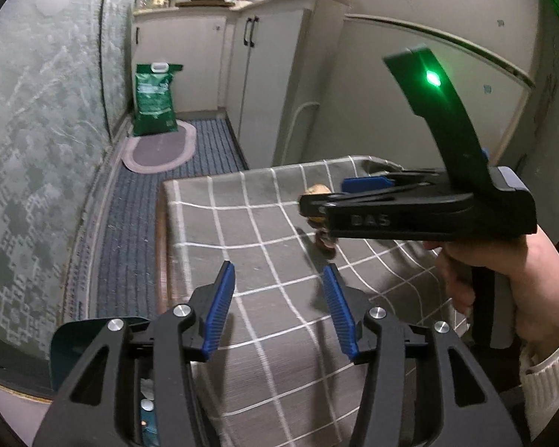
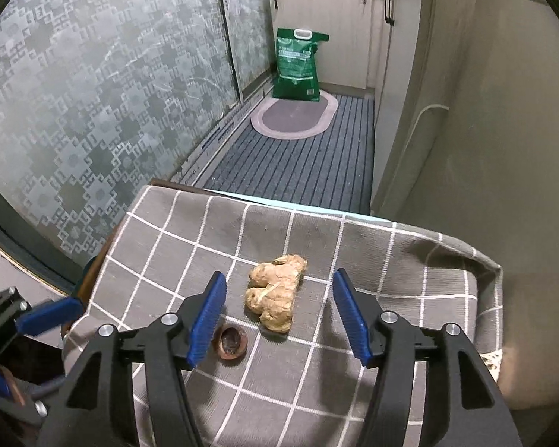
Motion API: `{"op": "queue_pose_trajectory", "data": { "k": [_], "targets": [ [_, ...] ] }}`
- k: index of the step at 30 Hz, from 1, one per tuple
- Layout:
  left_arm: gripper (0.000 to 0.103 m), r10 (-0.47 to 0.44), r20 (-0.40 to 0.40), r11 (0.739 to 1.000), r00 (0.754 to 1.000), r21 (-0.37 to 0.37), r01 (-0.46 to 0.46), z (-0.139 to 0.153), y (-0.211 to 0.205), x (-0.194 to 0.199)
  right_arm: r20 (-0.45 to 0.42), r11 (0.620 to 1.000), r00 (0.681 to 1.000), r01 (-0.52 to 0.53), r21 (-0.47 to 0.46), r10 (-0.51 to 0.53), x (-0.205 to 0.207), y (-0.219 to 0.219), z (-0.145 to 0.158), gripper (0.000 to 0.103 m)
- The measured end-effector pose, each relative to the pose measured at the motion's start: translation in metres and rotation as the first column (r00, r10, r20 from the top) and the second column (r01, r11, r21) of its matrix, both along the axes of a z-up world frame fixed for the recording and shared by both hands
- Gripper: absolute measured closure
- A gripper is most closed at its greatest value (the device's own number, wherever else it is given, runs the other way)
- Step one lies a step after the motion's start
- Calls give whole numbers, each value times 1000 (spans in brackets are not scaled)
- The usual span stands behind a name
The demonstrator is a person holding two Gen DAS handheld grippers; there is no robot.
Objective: Collect trash
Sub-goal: 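Grasp the second walnut shell with the left tool while the right tool grasps the ginger root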
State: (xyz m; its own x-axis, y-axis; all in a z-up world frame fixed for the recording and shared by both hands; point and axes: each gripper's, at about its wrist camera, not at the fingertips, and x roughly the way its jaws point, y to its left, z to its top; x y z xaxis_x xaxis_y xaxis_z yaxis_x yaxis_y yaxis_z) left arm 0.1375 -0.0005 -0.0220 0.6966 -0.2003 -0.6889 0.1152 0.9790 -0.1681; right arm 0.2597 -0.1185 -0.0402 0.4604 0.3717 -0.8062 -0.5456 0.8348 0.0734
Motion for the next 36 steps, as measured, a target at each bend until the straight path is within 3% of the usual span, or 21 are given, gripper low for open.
{"op": "queue_pose_trajectory", "data": {
  "k": [6, 14, 23, 29, 36],
  "targets": [
    [50, -24, -41, 1000, 999, -17, 24, -12, -10, 10, -5, 999, 1000, 11, -36, -11, 7, 5, -10, 45],
    [51, -56, -60, 998, 997, -11, 55, -19, -23, 15, 14, 1000, 1000, 7, -25, -7, 7, -3, -9, 72],
    [52, -67, -64, 998, 996, 17, 69, -26, -40, 23, 2, 998, 1000, 6, 67, -6, 5, -28, 4, 73],
    [53, -41, -43, 997, 998, 64, 43, -29, -50, 32, -7, 990, 1000, 9, 138, -8, 1, -51, 16, 73],
    [58, -9, -13, 997, 1000, 70, 9, -32, -54, 44, -19, 980, 1000, 18, 197, -15, -7, -77, 25, 73]
  ]
}}
